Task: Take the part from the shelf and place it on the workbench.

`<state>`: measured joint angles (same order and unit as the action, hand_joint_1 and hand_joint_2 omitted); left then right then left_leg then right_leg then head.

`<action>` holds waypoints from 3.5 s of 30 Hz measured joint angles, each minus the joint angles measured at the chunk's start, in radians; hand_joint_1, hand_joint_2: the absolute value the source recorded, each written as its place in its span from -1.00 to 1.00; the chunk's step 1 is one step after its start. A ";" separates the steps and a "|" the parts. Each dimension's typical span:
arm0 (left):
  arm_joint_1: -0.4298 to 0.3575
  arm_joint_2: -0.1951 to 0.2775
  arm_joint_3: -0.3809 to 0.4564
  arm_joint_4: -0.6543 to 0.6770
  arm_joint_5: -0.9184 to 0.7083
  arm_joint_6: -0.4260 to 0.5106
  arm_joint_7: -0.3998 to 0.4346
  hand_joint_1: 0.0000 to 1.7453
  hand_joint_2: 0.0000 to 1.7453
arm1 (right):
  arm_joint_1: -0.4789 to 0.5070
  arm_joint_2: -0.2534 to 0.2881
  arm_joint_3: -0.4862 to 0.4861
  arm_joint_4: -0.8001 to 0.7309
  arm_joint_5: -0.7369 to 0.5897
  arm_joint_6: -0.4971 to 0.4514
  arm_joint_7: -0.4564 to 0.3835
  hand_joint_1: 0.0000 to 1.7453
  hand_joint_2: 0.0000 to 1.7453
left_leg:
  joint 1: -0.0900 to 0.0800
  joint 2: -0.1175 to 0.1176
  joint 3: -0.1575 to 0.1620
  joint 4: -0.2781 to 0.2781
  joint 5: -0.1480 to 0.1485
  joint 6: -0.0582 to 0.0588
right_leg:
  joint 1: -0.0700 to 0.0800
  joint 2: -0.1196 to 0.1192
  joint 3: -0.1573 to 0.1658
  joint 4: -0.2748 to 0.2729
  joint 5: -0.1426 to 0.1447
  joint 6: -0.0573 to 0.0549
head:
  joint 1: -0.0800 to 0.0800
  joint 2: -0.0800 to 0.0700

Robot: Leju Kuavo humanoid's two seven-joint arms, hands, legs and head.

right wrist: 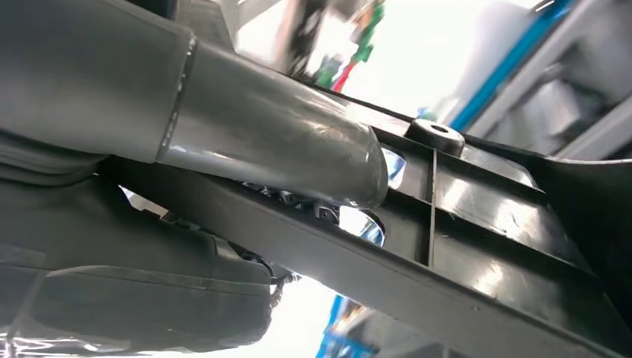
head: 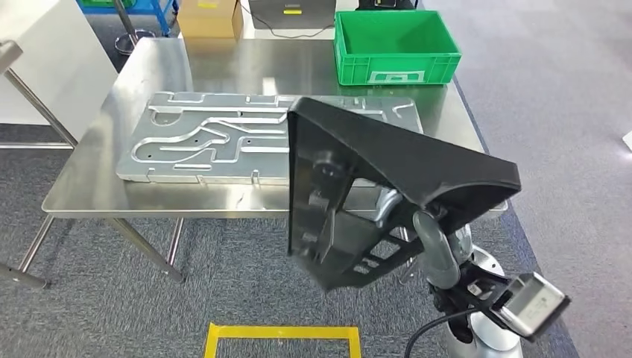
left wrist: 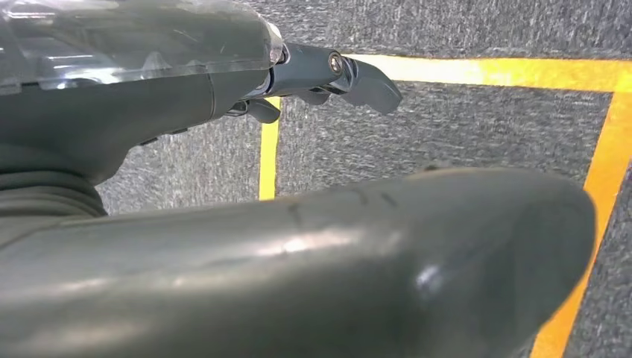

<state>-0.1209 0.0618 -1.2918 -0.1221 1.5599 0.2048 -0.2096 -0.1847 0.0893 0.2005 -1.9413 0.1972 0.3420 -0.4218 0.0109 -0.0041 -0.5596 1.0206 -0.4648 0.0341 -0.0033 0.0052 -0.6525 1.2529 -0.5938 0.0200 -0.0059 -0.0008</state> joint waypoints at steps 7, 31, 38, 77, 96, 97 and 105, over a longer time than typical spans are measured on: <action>0.007 -0.020 0.029 0.000 0.000 -0.009 0.008 -1.00 -1.00 | -0.012 -0.062 0.002 0.017 0.212 -0.156 0.010 1.00 -1.00 | -0.001 -0.004 0.049 -0.004 -0.044 -0.018 | -0.002 -0.005 0.015 -0.197 0.156 -0.009 | 0.000 0.000; 0.020 -0.069 0.060 -0.001 -0.002 -0.033 -0.009 -1.00 -1.00 | -0.278 -0.214 -0.027 0.319 0.744 -0.557 0.168 1.00 -1.00 | -0.003 -0.001 -0.028 0.002 0.025 0.004 | -0.004 0.001 0.006 0.016 -0.022 0.005 | 0.002 0.000; 0.020 -0.088 0.048 -0.002 -0.010 -0.040 0.001 -1.00 -1.00 | -0.435 -0.238 -0.040 0.319 0.724 -0.527 0.198 1.00 -1.00 | -0.006 -0.002 0.007 0.003 -0.007 -0.012 | 0.002 -0.001 0.019 -0.212 0.172 -0.012 | 0.002 0.000; -0.029 -0.126 -0.042 -0.006 -0.066 -0.031 -0.001 -1.00 -1.00 | -0.714 -0.272 0.020 0.205 0.522 -0.547 0.270 -1.00 -1.00 | -0.003 -0.002 -0.149 0.252 -0.103 -0.050 | -0.011 -0.004 0.046 -0.237 0.160 -0.037 | -0.003 0.000; -0.006 -0.125 -0.015 -0.006 -0.001 -0.018 -0.047 -1.00 -1.00 | -0.437 -0.241 -0.042 0.169 0.390 -0.588 0.141 -1.00 -1.00 | -0.001 -0.005 -0.034 -0.007 0.034 -0.006 | -0.015 -0.004 -0.027 -0.080 0.105 0.015 | 0.002 0.000; -0.006 -0.125 -0.010 -0.006 -0.001 -0.021 -0.047 -1.00 -1.00 | -0.430 -0.238 -0.046 0.169 0.386 -0.588 0.140 -1.00 -1.00 | -0.002 -0.006 -0.036 -0.003 0.032 -0.009 | -0.013 -0.004 0.004 -0.145 0.133 0.012 | 0.002 0.000; -0.003 -0.123 0.033 -0.006 0.000 -0.016 -0.034 -1.00 -1.00 | -0.382 -0.209 -0.071 0.181 0.367 -0.585 0.109 -1.00 -1.00 | -0.004 -0.004 -0.075 0.094 -0.050 -0.044 | -0.013 -0.006 0.028 -0.235 0.178 -0.033 | -0.002 0.000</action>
<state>-0.1240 -0.0607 -1.2587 -0.1282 1.5595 0.1888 -0.2432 -0.5662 -0.1200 0.1291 -1.7601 0.5645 -0.2435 -0.3131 0.0073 -0.0077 -0.6344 1.1147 -0.5146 -0.0096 -0.0160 -0.0011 -0.6243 1.0176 -0.4155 -0.0129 -0.0081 -0.0008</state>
